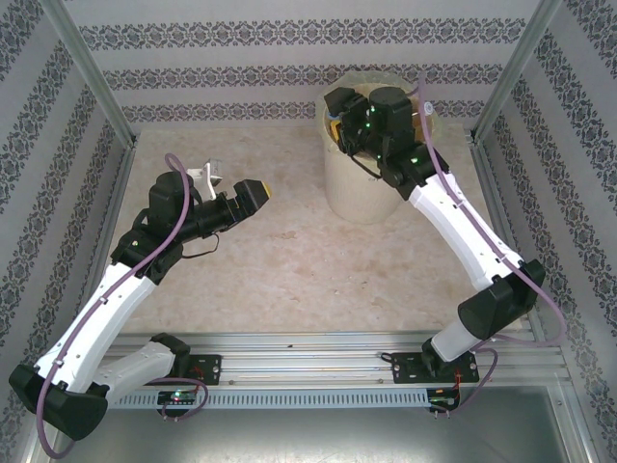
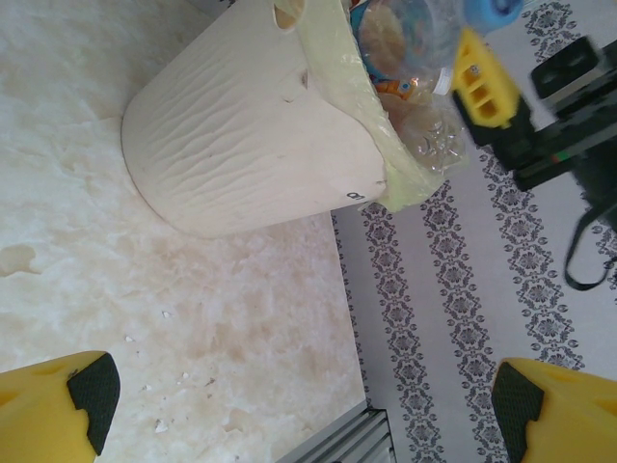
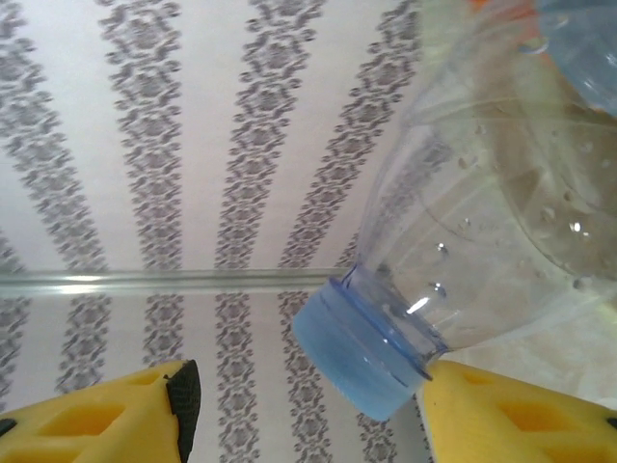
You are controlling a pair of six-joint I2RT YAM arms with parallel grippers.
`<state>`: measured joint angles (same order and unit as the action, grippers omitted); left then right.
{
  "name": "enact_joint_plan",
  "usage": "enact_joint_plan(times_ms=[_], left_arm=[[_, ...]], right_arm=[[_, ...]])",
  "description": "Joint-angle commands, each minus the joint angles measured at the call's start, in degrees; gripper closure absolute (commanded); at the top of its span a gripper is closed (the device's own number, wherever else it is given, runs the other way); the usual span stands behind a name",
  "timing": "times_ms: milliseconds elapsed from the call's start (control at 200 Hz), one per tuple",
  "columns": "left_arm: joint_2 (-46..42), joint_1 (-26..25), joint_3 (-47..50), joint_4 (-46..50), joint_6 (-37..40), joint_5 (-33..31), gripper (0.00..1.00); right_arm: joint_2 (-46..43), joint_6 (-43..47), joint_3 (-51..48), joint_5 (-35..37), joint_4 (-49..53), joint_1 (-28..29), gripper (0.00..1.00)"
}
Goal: Put the plastic bottles in the bin
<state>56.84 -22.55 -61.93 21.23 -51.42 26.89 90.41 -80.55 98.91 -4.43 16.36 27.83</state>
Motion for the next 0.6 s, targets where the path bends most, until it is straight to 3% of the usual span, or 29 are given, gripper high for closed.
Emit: enact_joint_plan(times_ms=[0, 310, 595], left_arm=[[-0.39, -0.48, 0.28, -1.15, 0.00, 0.35, 0.00], [-0.01, -0.48, 0.63, -1.17, 0.18, 0.48, 0.00], [0.11, -0.49, 0.84, -0.32, 0.83, 0.18, 0.00]], right_arm=[[-0.14, 4.18, 4.52, -4.49, 1.28, -0.84, 0.36], [-3.53, 4.28, -2.14, -4.60, 0.84, -3.22, 0.35], [-4.71, 9.31, -1.29, -5.16, 6.65, -5.26, 0.34]])
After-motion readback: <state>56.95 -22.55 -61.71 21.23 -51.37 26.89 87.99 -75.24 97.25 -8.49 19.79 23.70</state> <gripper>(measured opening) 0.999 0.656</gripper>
